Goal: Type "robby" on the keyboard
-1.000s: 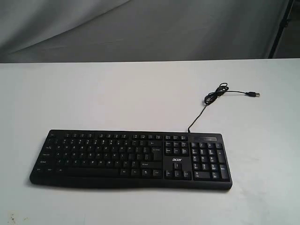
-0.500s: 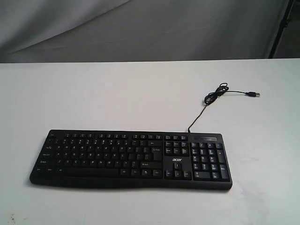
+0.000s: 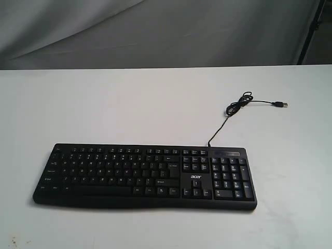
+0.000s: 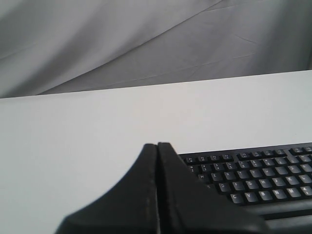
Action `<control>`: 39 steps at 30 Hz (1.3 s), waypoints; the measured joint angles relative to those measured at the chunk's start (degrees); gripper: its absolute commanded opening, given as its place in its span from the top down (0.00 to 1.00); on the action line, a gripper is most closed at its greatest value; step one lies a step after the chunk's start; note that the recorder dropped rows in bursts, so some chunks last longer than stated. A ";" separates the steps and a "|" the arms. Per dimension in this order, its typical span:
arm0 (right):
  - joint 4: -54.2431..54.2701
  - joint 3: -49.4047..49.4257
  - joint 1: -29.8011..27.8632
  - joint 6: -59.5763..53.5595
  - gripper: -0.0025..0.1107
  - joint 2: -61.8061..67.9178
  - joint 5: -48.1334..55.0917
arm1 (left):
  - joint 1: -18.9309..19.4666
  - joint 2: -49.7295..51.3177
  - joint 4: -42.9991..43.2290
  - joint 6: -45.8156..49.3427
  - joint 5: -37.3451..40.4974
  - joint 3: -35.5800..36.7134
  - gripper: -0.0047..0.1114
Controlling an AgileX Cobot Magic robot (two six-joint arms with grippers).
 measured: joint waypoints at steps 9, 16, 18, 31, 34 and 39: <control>-0.35 0.00 0.95 -0.18 0.98 0.00 0.93 | 0.00 0.00 0.00 0.00 0.00 0.00 0.96; 0.19 0.00 0.95 -0.18 0.98 0.00 1.07 | 0.00 0.00 0.00 0.00 0.00 0.00 0.96; 0.43 0.00 0.95 -0.18 0.98 0.00 1.07 | 0.00 0.00 0.00 0.00 0.00 0.00 0.96; 0.82 0.00 0.95 -0.18 0.98 0.00 1.07 | 0.00 0.00 0.00 0.00 0.00 0.00 0.96; 0.82 0.00 0.95 -0.18 0.98 0.00 1.07 | 0.00 0.00 0.00 0.00 0.00 0.00 0.96; 0.82 0.00 0.95 -0.18 0.98 0.00 1.07 | 0.00 0.00 0.00 0.00 0.00 0.00 0.96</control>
